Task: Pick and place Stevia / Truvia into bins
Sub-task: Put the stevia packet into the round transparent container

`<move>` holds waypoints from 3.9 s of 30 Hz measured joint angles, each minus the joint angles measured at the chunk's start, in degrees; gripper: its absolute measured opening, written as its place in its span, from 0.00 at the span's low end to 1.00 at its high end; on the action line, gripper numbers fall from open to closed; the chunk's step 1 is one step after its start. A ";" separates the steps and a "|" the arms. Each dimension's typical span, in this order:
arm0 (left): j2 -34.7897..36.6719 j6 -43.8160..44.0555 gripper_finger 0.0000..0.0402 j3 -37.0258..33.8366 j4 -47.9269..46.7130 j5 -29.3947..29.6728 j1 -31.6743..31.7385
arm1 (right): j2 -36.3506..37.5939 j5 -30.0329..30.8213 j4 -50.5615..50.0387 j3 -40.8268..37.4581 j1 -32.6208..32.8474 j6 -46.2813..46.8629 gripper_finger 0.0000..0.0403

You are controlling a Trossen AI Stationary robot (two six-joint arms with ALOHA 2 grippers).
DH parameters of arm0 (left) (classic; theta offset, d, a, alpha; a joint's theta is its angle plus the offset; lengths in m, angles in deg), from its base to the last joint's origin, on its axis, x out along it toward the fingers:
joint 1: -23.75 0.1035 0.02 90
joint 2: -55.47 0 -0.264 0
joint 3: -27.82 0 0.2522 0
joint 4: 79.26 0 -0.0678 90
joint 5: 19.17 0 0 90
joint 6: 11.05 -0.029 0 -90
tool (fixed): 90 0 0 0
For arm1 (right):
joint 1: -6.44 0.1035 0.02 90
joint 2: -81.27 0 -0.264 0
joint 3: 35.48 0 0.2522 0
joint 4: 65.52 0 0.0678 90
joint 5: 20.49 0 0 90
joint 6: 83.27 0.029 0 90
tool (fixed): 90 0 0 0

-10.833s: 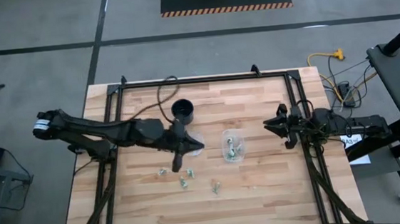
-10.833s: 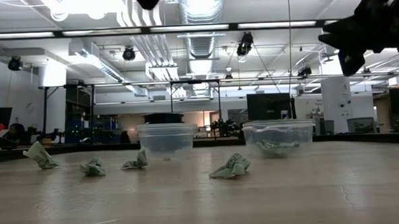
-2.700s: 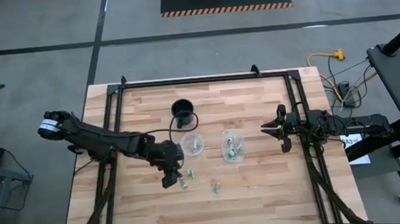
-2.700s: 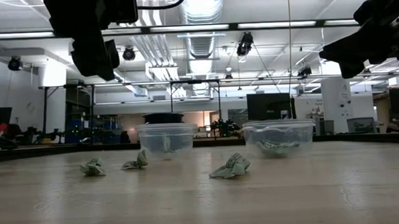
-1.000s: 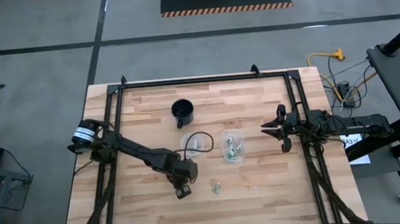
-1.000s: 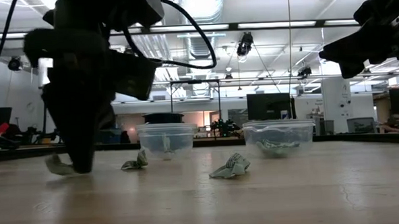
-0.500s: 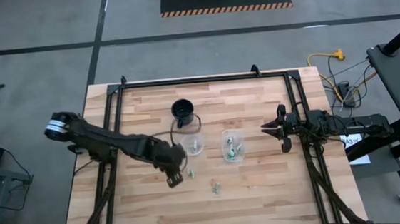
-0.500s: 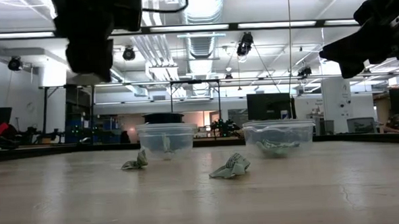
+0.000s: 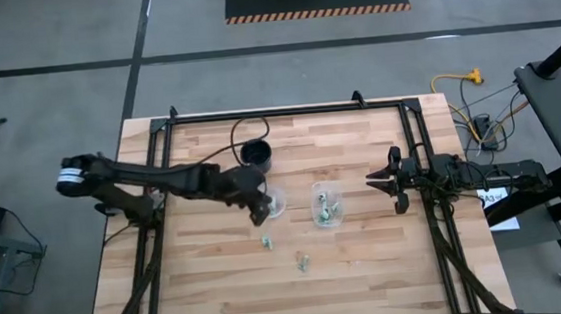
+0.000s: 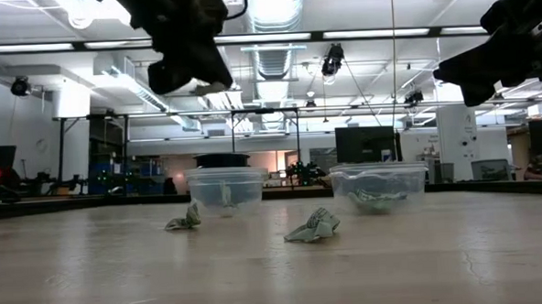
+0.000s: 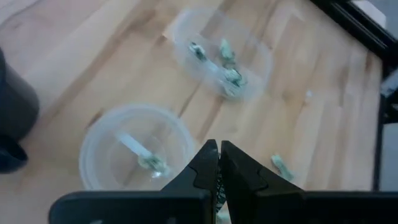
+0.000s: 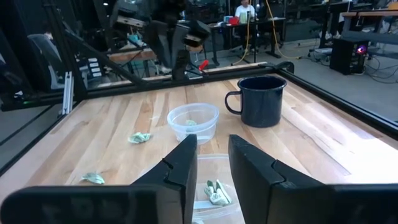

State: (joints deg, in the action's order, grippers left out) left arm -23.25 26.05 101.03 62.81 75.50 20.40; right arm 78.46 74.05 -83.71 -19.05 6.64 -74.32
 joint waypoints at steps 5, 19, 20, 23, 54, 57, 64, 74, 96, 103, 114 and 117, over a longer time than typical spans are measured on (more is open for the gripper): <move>-1.85 -0.33 0.00 -0.12 2.32 0.24 1.73 | 0.04 -0.01 -0.01 0.00 0.02 0.00 0.21; -3.23 -3.21 0.00 -0.64 2.29 -2.24 6.49 | 0.02 0.00 -0.07 0.00 0.02 0.00 0.17; -3.19 -3.28 0.00 -0.64 2.16 -2.78 6.84 | 0.01 0.00 -0.05 0.00 0.01 0.00 0.17; -3.15 -4.49 0.00 -0.62 2.14 -4.17 7.69 | 0.02 0.00 -0.04 0.00 0.02 0.00 0.18; -2.99 6.44 0.34 -0.35 -1.28 -17.84 6.90 | 0.04 0.00 -0.02 0.00 0.00 0.00 0.19; -2.99 8.93 0.34 -0.32 -3.03 -17.66 6.06 | 0.02 0.00 -0.02 0.00 0.02 0.00 0.20; -2.99 19.99 0.34 -0.11 -5.29 -13.14 2.57 | 0.04 0.00 0.00 0.00 0.02 0.02 0.21; -4.97 30.73 0.34 -0.33 -5.64 -6.89 -1.87 | 0.02 0.02 0.00 0.00 0.02 0.00 0.17; -17.88 33.59 0.34 9.32 -14.31 -7.96 -7.40 | 0.02 0.01 0.02 0.00 0.01 0.00 0.21; -17.88 36.10 0.34 8.71 -14.37 -7.57 -8.78 | 0.04 0.02 0.00 0.00 0.02 0.00 0.18; -18.26 36.21 0.34 7.59 -14.25 -7.59 -9.07 | 0.02 0.01 0.00 0.00 0.02 0.00 0.19; -18.66 36.15 0.34 7.40 -14.13 -7.61 -9.25 | 0.02 0.02 -0.02 0.00 0.02 0.00 0.20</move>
State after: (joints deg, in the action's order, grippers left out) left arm -41.91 62.20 108.43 48.69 67.89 11.15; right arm 78.48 74.07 -83.73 -19.05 6.67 -74.32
